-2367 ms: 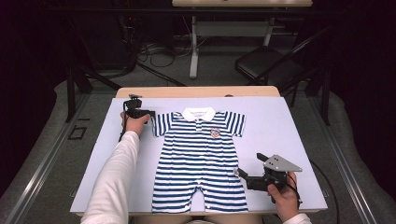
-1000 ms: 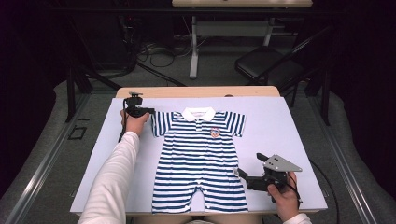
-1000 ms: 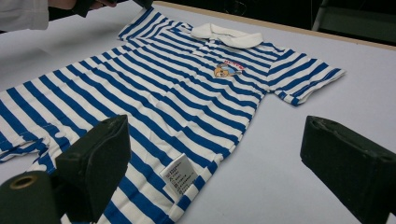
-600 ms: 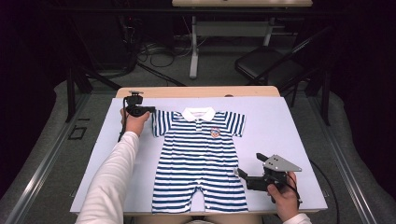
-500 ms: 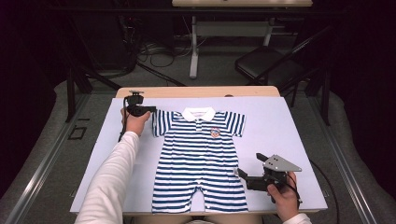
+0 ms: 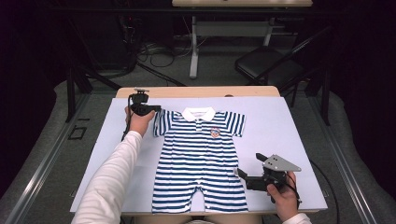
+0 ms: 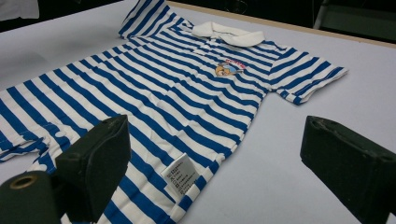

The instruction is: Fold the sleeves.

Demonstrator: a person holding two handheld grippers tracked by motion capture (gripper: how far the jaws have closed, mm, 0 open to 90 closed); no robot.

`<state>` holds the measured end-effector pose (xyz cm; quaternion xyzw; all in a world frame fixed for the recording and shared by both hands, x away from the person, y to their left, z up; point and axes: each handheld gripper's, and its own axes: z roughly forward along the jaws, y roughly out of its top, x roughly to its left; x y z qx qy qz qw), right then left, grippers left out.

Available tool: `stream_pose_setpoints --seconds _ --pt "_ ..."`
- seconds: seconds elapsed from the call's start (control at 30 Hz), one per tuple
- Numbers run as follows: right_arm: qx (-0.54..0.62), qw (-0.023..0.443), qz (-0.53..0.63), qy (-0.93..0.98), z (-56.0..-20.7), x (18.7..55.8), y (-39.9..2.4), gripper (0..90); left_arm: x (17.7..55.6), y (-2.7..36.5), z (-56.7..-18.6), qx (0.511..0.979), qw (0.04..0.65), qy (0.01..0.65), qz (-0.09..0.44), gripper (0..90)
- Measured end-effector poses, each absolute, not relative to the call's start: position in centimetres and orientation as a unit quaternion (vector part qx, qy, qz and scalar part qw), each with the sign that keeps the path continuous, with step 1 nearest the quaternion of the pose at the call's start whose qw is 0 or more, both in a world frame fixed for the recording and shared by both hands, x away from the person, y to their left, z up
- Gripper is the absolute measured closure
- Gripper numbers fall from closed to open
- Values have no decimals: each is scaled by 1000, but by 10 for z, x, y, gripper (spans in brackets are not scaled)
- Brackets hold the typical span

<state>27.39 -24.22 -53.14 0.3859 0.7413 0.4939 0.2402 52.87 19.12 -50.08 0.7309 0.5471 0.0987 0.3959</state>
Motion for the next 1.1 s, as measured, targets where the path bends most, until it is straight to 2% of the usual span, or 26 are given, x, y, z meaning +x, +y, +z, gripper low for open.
stream_pose_setpoints --seconds 0.53,1.1 --pt "386 239 496 740 -531 274 -243 85 528 147 -487 762 386 512 91 880" --pt "384 242 497 740 -531 273 -244 85 525 121 -494 778 380 494 85 880"
